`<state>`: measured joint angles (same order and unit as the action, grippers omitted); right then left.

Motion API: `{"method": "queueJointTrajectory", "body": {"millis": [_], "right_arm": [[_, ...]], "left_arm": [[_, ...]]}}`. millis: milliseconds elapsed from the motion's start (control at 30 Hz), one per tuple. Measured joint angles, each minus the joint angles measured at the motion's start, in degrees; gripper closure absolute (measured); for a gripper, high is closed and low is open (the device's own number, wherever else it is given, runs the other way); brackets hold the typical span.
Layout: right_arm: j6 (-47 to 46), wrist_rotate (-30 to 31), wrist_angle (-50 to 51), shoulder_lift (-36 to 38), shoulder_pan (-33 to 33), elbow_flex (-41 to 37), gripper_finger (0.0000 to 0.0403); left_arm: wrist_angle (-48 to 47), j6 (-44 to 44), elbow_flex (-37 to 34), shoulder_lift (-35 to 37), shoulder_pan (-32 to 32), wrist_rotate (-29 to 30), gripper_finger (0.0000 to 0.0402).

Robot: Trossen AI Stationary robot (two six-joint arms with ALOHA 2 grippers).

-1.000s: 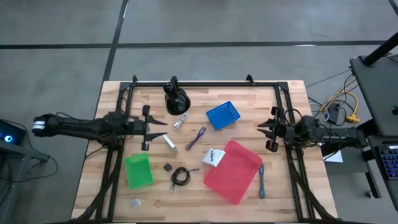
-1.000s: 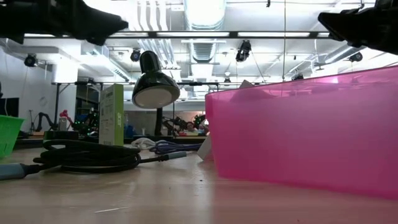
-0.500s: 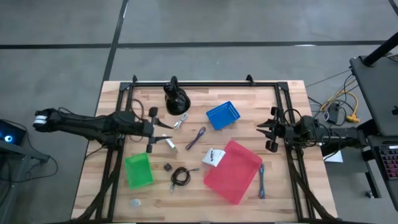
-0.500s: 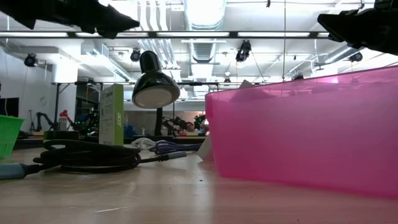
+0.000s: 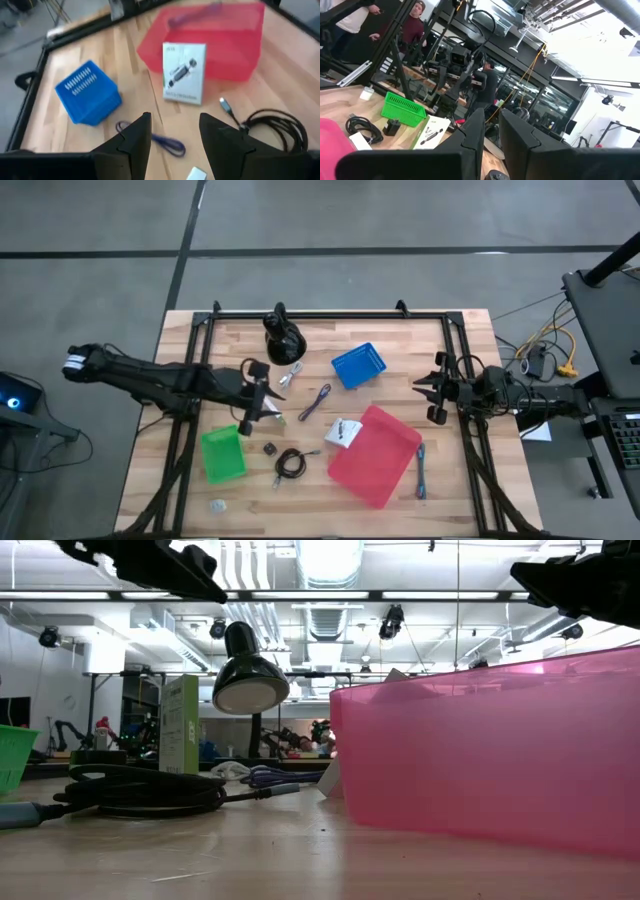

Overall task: Pick and place items into bin
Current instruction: Put the left white card reader box into the green bin

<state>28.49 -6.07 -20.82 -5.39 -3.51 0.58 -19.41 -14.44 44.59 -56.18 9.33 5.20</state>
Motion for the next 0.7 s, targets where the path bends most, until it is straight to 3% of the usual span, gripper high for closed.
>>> {"method": "queueJointTrajectory", "body": {"millis": [233,700], "right_arm": [[0.0,0.0,0.0,0.0,0.0,0.0,0.0355],[0.2,0.0,0.5,0.0,0.0,0.0,0.0355]], "left_arm": [[-8.8,1.7,7.5,-5.5,2.0,1.8,0.0249],[-14.9,2.1,11.4,-14.1,2.4,2.8,0.0249]]}}
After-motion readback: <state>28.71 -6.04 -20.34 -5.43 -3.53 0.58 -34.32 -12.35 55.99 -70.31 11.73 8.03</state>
